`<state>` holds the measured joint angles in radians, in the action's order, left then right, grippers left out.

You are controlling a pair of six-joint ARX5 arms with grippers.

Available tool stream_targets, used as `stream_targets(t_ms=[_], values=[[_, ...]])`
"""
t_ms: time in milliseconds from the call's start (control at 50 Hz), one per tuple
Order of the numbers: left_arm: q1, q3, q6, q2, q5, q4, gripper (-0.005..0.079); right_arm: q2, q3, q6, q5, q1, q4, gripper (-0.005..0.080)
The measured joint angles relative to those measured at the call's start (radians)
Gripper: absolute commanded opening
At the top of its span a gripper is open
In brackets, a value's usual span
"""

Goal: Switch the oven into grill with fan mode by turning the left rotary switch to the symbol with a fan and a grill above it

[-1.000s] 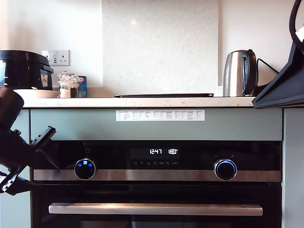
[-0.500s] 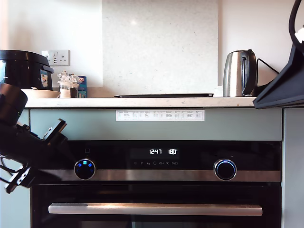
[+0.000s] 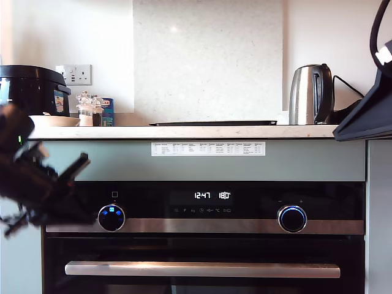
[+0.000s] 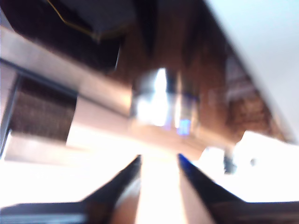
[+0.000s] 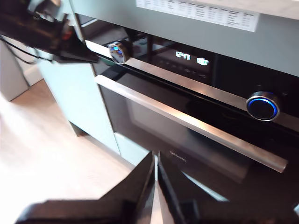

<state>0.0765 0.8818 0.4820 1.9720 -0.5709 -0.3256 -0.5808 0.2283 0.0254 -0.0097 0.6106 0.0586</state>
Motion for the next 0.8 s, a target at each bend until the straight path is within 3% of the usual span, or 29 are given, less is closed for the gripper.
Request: stream_targets(t_ms=[240,800], values=[[0.006,-0.002,-0.208,-0.173,0.052,0.082,-0.0022,0.0,0.0,0.0,0.058,0.0,0.002,-0.0012],[0.054,-0.285,-0.288,-0.505,0.118,0.101,-0.0022,0.0,0.0,0.056,0.098,-0.048,0.061,-0.0012]])
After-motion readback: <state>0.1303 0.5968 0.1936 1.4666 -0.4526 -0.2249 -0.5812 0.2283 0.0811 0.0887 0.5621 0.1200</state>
